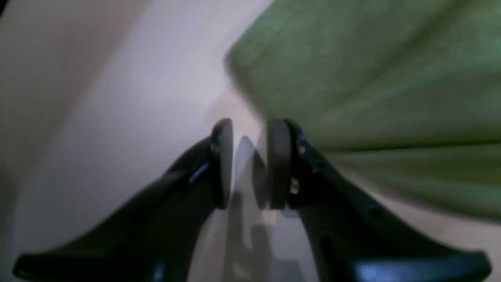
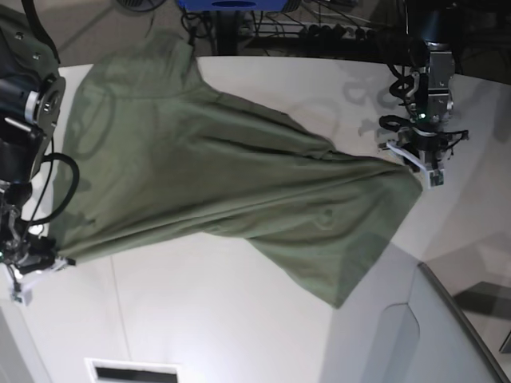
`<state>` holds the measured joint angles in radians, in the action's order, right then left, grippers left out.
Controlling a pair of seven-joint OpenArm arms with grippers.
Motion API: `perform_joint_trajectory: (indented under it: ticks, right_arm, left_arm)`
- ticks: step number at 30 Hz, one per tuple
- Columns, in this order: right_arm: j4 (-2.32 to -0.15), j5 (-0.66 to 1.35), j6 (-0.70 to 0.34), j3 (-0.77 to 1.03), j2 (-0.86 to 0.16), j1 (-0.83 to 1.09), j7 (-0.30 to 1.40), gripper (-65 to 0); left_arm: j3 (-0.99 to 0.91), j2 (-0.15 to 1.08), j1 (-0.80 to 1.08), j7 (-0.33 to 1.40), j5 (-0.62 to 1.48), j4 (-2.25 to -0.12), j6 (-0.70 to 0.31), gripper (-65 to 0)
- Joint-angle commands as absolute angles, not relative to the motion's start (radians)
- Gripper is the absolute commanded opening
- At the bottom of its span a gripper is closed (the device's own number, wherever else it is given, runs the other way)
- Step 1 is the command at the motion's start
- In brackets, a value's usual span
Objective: Layout the t-shirt on the table in an organized manner, then fold the t-shirt properly
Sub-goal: 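Stretch the shirt between both grippers, pulling them apart, then lower the shirt onto the table and regrasp its edge with the left gripper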
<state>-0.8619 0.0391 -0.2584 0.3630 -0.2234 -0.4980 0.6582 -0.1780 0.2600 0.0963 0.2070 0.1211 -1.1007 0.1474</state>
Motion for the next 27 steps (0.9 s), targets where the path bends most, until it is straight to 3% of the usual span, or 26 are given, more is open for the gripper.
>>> perform_joint_trajectory:
  ticks: [1, 9, 13, 17, 22, 27]
  right_arm:
    - [-0.898, 0.039, -0.255, 0.364, -0.243, -0.535, 0.634, -64.7]
    - [-0.914, 0.039, -0.254, 0.363, -0.237, -0.541, 0.616, -64.7]
    - [-0.906, 0.039, -0.199, 0.366, -0.237, -0.544, 0.486, -63.9]
    - [-0.905, 0.038, -0.053, 0.358, -0.243, -0.544, 0.366, -56.3]
    - [-0.912, 0.038, -0.015, 0.355, -0.246, -0.549, 0.381, -32.0]
    - [-1.056, 0.038, -0.016, 0.361, -0.246, -0.473, 0.539, -33.0]
  left_arm:
    - [-0.194, 0.272, 0.081, 0.193, 0.114, -1.133, 0.153, -51.2]
    - [-0.094, 0.266, -0.048, 0.194, 0.113, -1.158, 0.153, -51.2]
    - [-0.061, 0.237, -0.097, 0.194, 0.113, -1.158, 0.153, -51.2]
    - [-0.059, 0.223, -0.105, 0.196, 0.113, -1.162, 0.153, -51.2]
    - [-0.070, 0.226, -0.084, 0.196, 0.114, -1.164, 0.153, -51.2]
    - [-0.073, 0.245, 0.002, 0.196, 0.119, -1.218, 0.148, -50.4]
